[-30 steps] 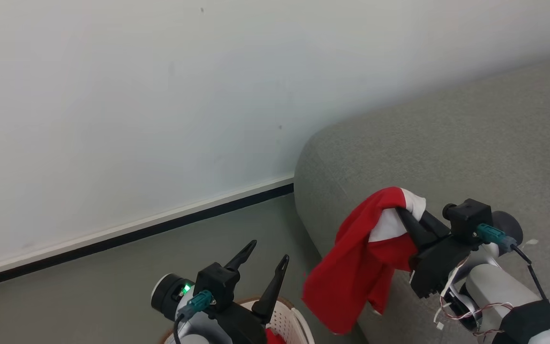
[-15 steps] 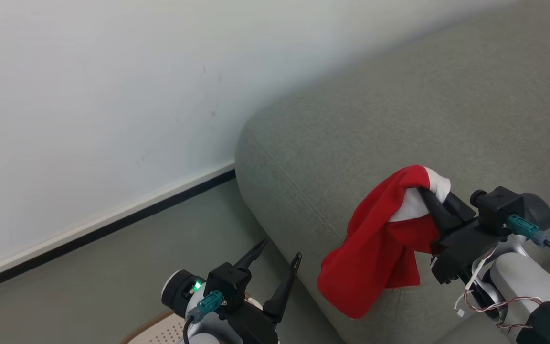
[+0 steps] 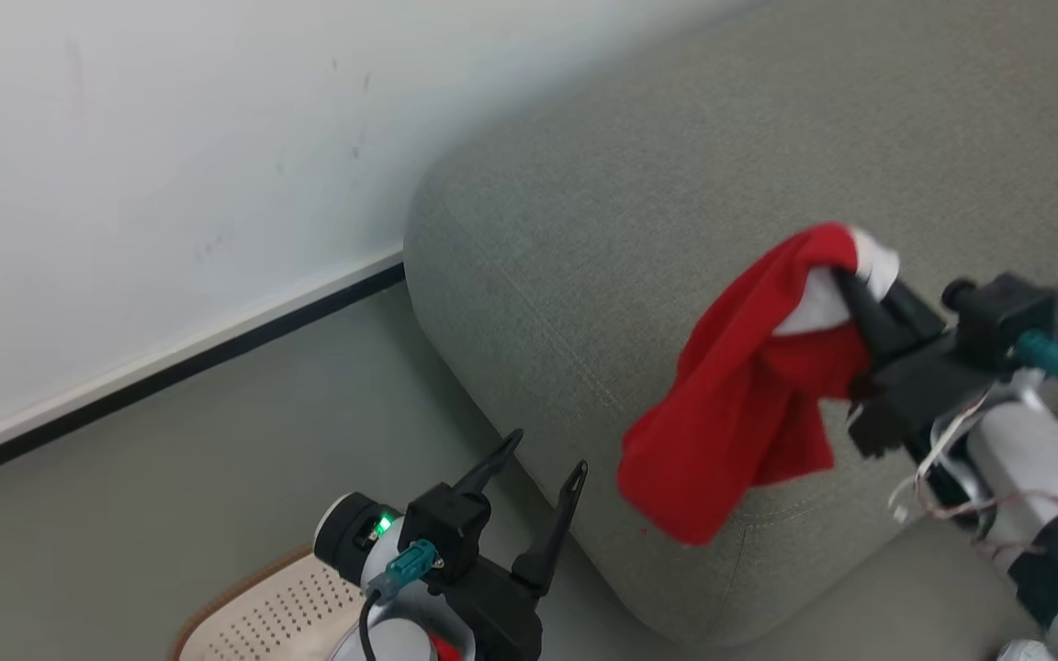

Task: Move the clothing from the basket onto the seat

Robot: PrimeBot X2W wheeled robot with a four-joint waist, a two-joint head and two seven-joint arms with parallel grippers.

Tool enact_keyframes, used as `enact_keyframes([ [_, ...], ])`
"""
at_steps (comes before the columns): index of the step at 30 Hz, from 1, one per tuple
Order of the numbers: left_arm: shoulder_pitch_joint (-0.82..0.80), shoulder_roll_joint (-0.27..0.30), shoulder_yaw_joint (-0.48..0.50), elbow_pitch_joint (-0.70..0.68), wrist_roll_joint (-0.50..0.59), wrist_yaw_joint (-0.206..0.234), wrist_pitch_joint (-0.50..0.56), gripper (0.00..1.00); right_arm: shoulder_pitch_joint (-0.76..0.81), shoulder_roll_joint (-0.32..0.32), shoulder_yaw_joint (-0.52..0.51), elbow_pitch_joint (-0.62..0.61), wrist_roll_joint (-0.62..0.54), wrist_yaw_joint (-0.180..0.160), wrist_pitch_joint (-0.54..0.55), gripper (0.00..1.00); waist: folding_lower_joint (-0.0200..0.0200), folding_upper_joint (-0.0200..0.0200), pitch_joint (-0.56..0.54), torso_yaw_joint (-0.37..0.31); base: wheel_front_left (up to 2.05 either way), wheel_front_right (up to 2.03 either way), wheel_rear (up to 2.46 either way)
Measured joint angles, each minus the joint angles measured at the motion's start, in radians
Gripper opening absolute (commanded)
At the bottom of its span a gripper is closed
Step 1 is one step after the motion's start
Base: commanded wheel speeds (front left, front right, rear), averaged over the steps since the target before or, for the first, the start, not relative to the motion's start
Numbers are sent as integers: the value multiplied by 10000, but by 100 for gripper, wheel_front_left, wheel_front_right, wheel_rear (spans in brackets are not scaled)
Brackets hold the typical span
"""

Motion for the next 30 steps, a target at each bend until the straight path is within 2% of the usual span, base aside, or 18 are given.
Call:
enact_keyframes([
  [5,-406,27,-69,-357,240,69,86,100,-1806,-65,-499,631,151,140,40,0,0,0,557,205,0,0,0],
  [15,-1281,205,-219,-1151,752,59,176,100,-4661,-702,-1559,2067,368,186,320,0,1,0,1648,975,0,0,0],
  [19,-1535,265,-278,-1503,867,4,198,100,-5477,-1032,-1829,2493,370,222,399,0,1,0,2135,1315,0,0,0],
  [30,-2155,752,-282,-2362,1338,-35,426,100,-7017,-1267,-2222,3707,456,211,529,0,1,0,3474,2034,0,0,0],
])
